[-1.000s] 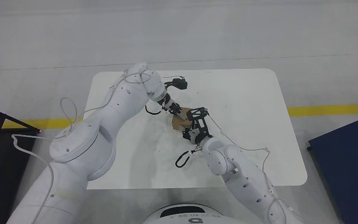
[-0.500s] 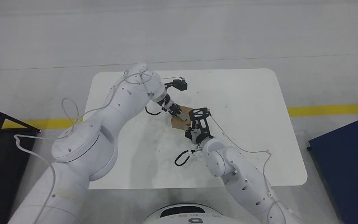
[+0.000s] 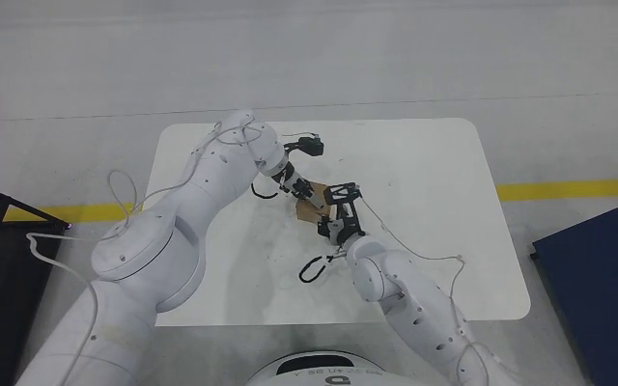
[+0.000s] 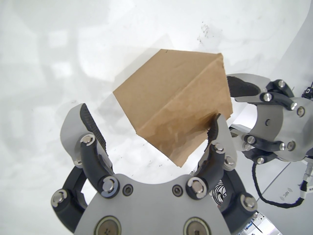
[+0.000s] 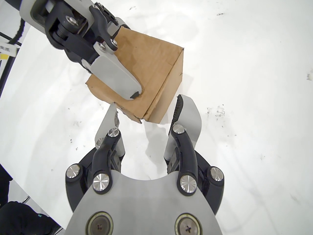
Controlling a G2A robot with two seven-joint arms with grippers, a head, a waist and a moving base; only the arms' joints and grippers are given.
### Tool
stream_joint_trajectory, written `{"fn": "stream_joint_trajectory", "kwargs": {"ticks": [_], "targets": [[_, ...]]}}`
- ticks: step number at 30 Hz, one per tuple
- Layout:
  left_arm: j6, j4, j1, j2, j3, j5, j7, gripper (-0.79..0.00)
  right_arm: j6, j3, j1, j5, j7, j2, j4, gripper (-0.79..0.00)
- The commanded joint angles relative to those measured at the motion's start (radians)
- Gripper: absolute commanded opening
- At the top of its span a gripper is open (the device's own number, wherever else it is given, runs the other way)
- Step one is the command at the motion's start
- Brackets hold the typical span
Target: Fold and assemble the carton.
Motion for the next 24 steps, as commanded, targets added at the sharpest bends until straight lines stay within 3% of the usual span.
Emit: {"fn": "stream_joint_trajectory", "kwargs": {"ticks": [1,4,8,11,20,21,22,23,24], "targets": [[-0.002,0.002,0.0,-0.001,-0.002,0.002,0.0,0.0,0.004,-0.007,0.013,0.001,0.002,-0.004,0.013,-0.296],[0.0,0.004,0.001,-0.002,-0.006,0.006,-0.001,0.0,0.016,-0.016,0.028,-0.002,0.007,-0.01,0.028,-0.317],[-0.002,0.008,0.002,-0.004,-0.01,0.01,-0.004,0.0,0.029,-0.008,0.022,-0.002,0.011,-0.012,0.026,-0.434],[-0.003,0.009,0.003,-0.006,-0.014,0.012,-0.007,0.0,0.032,0.008,0.0,-0.007,0.013,-0.009,0.007,-0.462],[-0.022,0.019,-0.007,-0.008,-0.039,-0.004,0.009,0.0,-0.004,0.079,-0.096,0.013,0.014,0.006,-0.086,-0.431],[-0.028,0.022,-0.011,-0.006,-0.047,-0.014,0.015,0.0,-0.017,0.089,-0.108,0.023,0.006,0.008,-0.105,-0.413],[-0.033,0.024,-0.016,-0.004,-0.055,-0.025,0.021,0.0,-0.03,0.1,-0.121,0.032,-0.004,0.01,-0.123,-0.329],[-0.039,0.026,-0.023,-0.001,-0.063,-0.034,0.026,0.0,-0.048,0.111,-0.134,0.048,-0.016,0.012,-0.144,-0.083],[-0.044,0.029,-0.029,0.003,-0.071,-0.042,0.032,0.0,-0.065,0.125,-0.147,0.068,-0.033,0.014,-0.163,0.0]]}}
